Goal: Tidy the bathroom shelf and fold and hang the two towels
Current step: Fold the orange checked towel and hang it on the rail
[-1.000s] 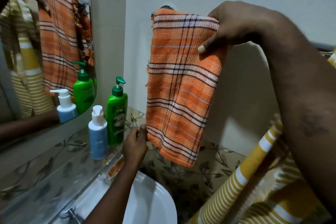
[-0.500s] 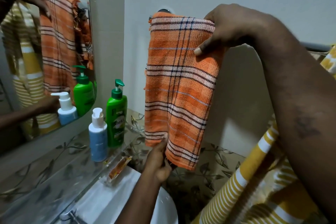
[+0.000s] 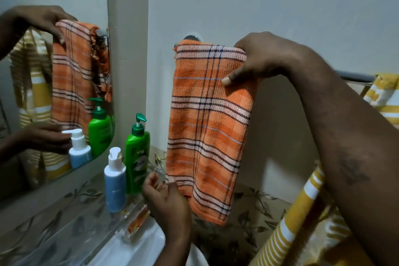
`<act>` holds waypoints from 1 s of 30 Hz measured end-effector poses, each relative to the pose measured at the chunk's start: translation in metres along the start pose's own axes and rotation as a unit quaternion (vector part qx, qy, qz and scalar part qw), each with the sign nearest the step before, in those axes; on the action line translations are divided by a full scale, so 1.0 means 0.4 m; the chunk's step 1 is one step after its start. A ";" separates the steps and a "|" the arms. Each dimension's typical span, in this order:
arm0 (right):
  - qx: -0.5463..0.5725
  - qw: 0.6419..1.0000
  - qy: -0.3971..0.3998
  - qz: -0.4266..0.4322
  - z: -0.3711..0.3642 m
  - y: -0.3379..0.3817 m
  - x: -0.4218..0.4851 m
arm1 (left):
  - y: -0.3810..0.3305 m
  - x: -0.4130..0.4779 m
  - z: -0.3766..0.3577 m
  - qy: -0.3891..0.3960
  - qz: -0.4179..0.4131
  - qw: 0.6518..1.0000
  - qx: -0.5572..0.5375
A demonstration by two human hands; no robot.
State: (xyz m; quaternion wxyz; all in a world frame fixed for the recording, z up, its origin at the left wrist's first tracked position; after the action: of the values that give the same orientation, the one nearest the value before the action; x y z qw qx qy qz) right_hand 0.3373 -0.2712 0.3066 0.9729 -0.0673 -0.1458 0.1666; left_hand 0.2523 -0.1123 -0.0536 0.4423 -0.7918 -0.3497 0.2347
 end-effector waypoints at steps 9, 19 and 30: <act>0.081 0.990 0.053 -0.103 -0.003 -0.003 -0.001 | -0.448 0.187 -0.343 0.301 -0.141 0.934 0.132; -0.084 0.988 -0.029 -0.126 0.063 0.019 -0.010 | -0.561 0.237 -0.425 0.412 -0.140 0.892 0.118; -0.129 0.986 -0.078 -0.070 0.043 0.092 0.016 | -0.566 0.252 -0.448 0.344 -0.268 0.889 0.136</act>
State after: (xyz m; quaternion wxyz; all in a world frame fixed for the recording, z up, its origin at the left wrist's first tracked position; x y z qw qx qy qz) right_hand 0.3268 -0.2333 0.3179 0.9509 -0.1688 -0.2459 0.0823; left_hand 0.3609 -0.0490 0.2253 0.6846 -0.6307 -0.3396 -0.1345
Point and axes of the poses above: each hand's wrist, its own x-axis towards the middle knuckle, its own z-axis out of the back of the hand, y = z × x, the point moved 7 cm from there along x, towards the middle knuckle, and after that the axes turned 15 degrees about -x, right-handed, at the moved point
